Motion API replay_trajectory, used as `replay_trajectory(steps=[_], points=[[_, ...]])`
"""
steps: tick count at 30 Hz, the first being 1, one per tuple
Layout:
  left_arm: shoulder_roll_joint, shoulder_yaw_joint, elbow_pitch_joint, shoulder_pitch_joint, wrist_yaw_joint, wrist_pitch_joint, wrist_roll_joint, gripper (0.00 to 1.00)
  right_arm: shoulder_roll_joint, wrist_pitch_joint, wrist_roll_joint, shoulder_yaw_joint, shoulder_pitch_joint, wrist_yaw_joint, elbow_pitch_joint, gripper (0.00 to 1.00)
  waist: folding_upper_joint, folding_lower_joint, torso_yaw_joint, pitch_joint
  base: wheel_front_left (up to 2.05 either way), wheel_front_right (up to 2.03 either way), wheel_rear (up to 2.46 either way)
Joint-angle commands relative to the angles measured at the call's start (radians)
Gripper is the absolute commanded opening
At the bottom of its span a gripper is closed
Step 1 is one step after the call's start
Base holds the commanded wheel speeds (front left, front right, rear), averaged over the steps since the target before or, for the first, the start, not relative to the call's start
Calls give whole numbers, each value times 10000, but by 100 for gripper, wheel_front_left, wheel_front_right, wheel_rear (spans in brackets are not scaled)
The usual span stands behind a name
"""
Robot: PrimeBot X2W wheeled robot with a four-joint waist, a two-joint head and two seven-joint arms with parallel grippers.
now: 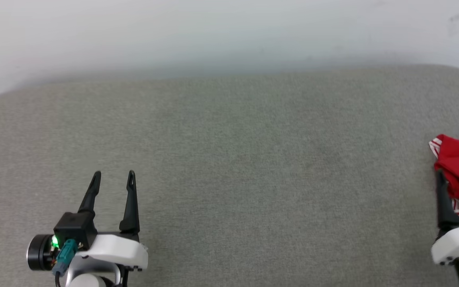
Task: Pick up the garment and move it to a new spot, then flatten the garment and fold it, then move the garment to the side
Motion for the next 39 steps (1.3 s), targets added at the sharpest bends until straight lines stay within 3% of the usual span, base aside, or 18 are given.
replay_trajectory(steps=[1,10,20,39], points=[[10,33,45,187,7,-41,8,100,77,51,94,174,257,-8,-237,100,-1,2,256,-326,0,0,0],[-27,-30,367,743,-174,-42,86,100,621,370,248,1324,1278,-8,-1301,100,-1,2,486,-1060,0,0,0],[-173,-171,506,1092,-272,-43,166,100,923,574,219,1557,2020,-8,-2029,100,-1,2,428,-1393,0,0,0],[-210,-162,712,944,-410,-43,268,100,759,381,467,1731,1688,-8,-1539,100,-1,2,382,-1383,0,0,0]])
